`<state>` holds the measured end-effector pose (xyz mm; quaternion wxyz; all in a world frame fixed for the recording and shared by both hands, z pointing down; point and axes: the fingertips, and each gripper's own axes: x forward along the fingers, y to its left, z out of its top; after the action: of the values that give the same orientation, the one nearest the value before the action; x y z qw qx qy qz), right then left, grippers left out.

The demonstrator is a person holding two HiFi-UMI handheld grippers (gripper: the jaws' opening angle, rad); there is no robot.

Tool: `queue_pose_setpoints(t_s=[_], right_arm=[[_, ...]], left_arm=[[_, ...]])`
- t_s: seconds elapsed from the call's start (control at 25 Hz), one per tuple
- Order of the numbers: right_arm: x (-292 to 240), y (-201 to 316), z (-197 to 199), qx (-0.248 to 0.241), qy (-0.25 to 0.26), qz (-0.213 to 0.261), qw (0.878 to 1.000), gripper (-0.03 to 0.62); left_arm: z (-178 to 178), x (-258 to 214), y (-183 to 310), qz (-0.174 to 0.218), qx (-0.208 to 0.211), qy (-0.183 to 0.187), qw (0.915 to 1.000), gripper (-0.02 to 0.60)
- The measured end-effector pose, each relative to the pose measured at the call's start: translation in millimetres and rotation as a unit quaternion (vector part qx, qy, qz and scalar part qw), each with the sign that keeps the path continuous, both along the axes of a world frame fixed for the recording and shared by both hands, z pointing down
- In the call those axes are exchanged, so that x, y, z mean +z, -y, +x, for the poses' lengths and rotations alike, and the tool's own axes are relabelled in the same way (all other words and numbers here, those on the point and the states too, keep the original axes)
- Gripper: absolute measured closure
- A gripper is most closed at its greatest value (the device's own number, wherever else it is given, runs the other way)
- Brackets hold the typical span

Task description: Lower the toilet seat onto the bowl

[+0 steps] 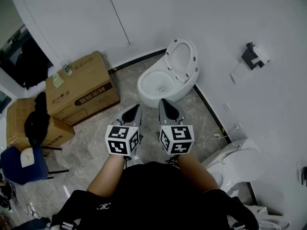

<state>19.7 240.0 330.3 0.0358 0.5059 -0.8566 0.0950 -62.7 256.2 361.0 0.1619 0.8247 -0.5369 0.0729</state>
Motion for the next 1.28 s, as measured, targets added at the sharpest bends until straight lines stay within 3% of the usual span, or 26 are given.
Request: queue_pose_setpoints(t_s=[0.8, 1.28], right_arm=[[15.2, 25.0, -72.3, 0.034, -0.027, -0.003, 0.999, 0.586], [18.4, 78.7, -75.0, 0.026, -0.027, -0.003, 0.999, 0.586]], left_arm=[[-76.8, 13.7, 31.8, 0.001, 0.033, -0.010, 0.9994, 0.574], [-82.3, 19.5, 76.5, -0.003, 0.022, -0.010, 0.9997, 0.574]])
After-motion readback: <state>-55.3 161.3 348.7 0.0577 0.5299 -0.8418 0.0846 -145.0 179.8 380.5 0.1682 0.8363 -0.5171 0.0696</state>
